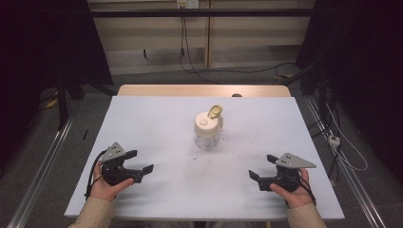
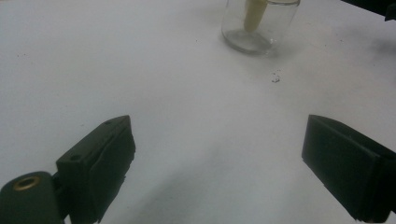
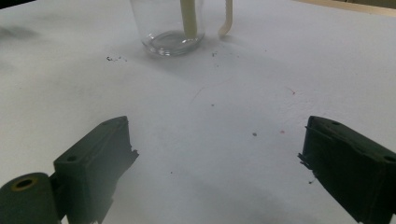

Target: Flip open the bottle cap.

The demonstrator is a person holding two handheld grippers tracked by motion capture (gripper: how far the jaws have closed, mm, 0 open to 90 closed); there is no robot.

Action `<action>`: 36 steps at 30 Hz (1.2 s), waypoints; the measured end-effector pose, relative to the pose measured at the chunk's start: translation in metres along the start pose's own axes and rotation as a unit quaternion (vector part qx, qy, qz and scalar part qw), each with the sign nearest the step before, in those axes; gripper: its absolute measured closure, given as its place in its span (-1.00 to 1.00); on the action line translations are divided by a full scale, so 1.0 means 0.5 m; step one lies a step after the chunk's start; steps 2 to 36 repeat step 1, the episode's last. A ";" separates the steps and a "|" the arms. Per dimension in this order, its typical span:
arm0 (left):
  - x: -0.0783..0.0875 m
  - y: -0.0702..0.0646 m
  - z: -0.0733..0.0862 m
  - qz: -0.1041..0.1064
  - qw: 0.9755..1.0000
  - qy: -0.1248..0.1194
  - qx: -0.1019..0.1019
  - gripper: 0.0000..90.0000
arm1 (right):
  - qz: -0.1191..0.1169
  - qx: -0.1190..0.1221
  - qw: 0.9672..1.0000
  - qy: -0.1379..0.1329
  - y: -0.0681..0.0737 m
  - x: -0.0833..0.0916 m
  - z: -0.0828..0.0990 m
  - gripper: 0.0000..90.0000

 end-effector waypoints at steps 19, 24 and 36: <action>0.000 -0.001 0.000 0.001 1.000 -0.001 0.001 -0.80 | -0.001 0.000 1.000 0.001 0.000 -0.001 0.000 -0.83; 0.000 -0.001 0.000 0.001 1.000 -0.001 0.001 -0.80 | -0.001 0.000 1.000 0.001 0.000 -0.001 0.000 -0.83; 0.000 -0.001 0.000 0.001 1.000 -0.001 0.001 -0.80 | -0.001 0.000 1.000 0.001 0.000 -0.001 0.000 -0.83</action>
Point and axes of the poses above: each handheld gripper's, and its own axes: x roughly backward along the jaws, z roughly out of its underside, y roughly to its left, the point moved 6 cm from there along -x, roughly forward along the jaws, and after that the axes turned 10 degrees about -z, right-handed, at the moved point
